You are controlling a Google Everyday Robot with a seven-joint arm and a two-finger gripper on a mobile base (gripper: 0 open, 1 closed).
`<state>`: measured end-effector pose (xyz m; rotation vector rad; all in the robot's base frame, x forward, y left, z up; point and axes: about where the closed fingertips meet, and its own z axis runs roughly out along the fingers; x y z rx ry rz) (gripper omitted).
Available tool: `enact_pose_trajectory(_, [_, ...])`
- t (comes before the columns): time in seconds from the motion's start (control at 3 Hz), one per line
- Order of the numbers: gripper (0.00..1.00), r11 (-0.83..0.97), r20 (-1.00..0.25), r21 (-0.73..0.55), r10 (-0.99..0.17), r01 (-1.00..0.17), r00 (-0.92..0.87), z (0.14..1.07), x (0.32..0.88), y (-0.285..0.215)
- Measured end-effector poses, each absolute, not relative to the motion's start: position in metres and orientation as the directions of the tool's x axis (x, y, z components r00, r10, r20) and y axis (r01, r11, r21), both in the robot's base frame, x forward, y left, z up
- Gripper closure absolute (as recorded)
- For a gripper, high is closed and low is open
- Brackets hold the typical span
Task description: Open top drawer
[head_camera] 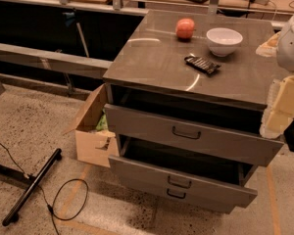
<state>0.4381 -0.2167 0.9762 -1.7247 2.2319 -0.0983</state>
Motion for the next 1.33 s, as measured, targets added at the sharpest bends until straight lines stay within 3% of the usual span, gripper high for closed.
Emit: enact_pose_trajectory(1.33, [0.0,0.288,-0.206,-0.277,-0.95,-0.917,-0.235,0.929,0.438,-0.233])
